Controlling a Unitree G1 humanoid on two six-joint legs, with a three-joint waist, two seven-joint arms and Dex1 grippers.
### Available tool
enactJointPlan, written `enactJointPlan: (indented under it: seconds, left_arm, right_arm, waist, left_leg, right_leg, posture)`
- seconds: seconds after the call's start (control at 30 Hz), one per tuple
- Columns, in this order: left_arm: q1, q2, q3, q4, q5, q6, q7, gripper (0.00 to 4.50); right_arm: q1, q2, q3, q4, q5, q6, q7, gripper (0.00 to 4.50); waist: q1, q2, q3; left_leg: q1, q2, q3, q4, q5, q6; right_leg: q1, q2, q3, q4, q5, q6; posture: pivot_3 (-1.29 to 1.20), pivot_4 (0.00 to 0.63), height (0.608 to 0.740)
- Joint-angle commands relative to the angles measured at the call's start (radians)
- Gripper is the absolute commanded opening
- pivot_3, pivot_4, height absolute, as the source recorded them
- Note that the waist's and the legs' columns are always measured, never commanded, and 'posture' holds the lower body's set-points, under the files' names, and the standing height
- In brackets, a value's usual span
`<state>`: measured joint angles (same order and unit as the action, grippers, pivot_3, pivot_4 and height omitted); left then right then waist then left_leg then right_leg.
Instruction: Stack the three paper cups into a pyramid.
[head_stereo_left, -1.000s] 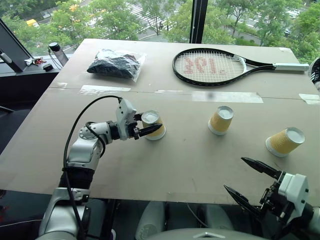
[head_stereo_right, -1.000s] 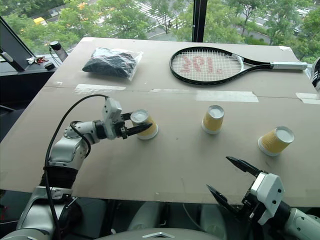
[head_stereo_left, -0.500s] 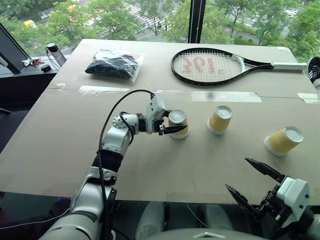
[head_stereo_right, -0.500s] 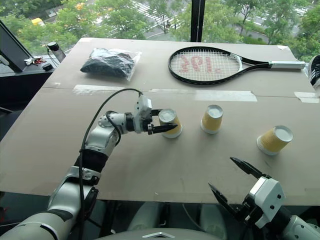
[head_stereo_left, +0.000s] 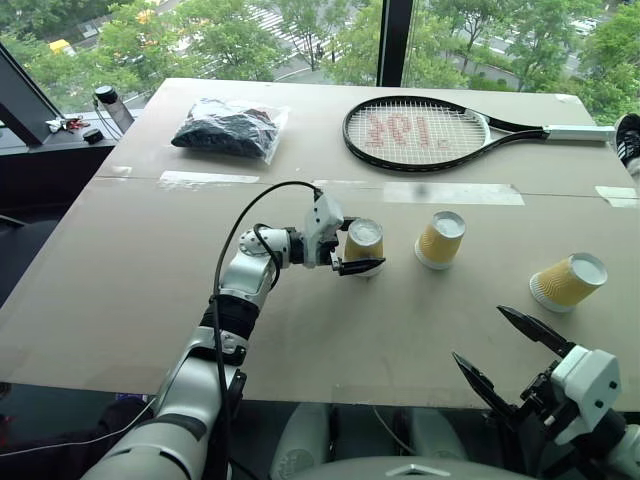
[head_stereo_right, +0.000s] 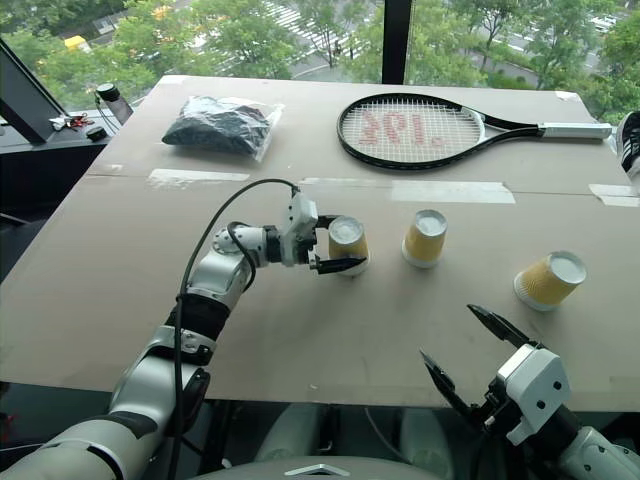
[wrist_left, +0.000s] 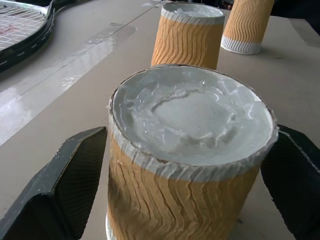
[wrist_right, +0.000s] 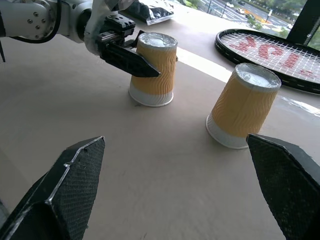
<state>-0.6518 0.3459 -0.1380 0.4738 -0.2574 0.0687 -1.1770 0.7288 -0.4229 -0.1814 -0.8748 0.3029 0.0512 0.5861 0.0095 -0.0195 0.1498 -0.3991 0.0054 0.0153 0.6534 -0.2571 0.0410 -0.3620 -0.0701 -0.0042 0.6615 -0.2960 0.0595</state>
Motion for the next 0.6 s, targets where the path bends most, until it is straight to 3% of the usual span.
enactJointPlan:
  seconds: [0.03, 0.17, 0.27, 0.43, 0.6]
  left_arm:
    - [0.034, 0.041, 0.069, -0.158, -0.08, 0.074, 0.001, 4.42]
    - [0.1, 0.085, 0.126, -0.325, -0.16, 0.188, 0.033, 4.42]
    - [0.173, 0.144, 0.183, -0.471, -0.219, 0.28, 0.063, 4.42]
    - [0.304, 0.236, 0.258, -0.707, -0.343, 0.415, 0.088, 4.42]
    - [0.491, 0.286, 0.361, -0.924, -0.446, 0.432, 0.104, 4.42]
  right_arm:
    - [-0.078, 0.002, 0.009, -0.015, -0.016, 0.095, -0.08, 4.5]
    - [-0.258, -0.016, 0.042, -0.008, -0.061, 0.277, -0.174, 4.5]
    - [-0.475, -0.024, 0.066, 0.11, -0.03, 0.408, -0.194, 4.5]
    - [-0.721, 0.007, 0.112, 0.242, -0.051, 0.505, -0.25, 4.5]
    - [-0.88, 0.053, 0.136, 0.351, -0.038, 0.583, -0.277, 4.5]
  waist:
    - [-0.007, 0.0, 0.0]
    - [-0.005, 0.0, 0.0]
    - [-0.014, 0.0, 0.0]
    - [-0.019, 0.001, 0.001]
    - [-0.022, 0.002, 0.002]
  left_leg:
    - [0.0, 0.0, 0.0, 0.0, 0.0, 0.0]
    - [0.0, 0.0, 0.0, 0.0, 0.0, -0.001]
    - [0.0, 0.0, 0.0, 0.001, 0.001, -0.001]
    - [0.0, 0.0, -0.002, -0.001, 0.001, -0.002]
    - [-0.001, 0.0, 0.0, -0.002, 0.003, -0.004]
  right_leg:
    - [0.0, 0.0, 0.0, 0.0, 0.0, 0.0]
    - [0.0, -0.001, 0.0, 0.0, 0.0, 0.0]
    - [0.0, -0.001, 0.001, 0.0, 0.0, 0.0]
    - [0.0, -0.001, 0.001, 0.0, 0.0, 0.0]
    - [-0.001, -0.002, 0.003, -0.001, 0.0, 0.0]
  posture:
    - [0.0, 0.15, 0.74]
    - [0.0, 0.15, 0.74]
    - [0.0, 0.15, 0.74]
    - [0.0, 0.15, 0.74]
    - [0.0, 0.15, 0.74]
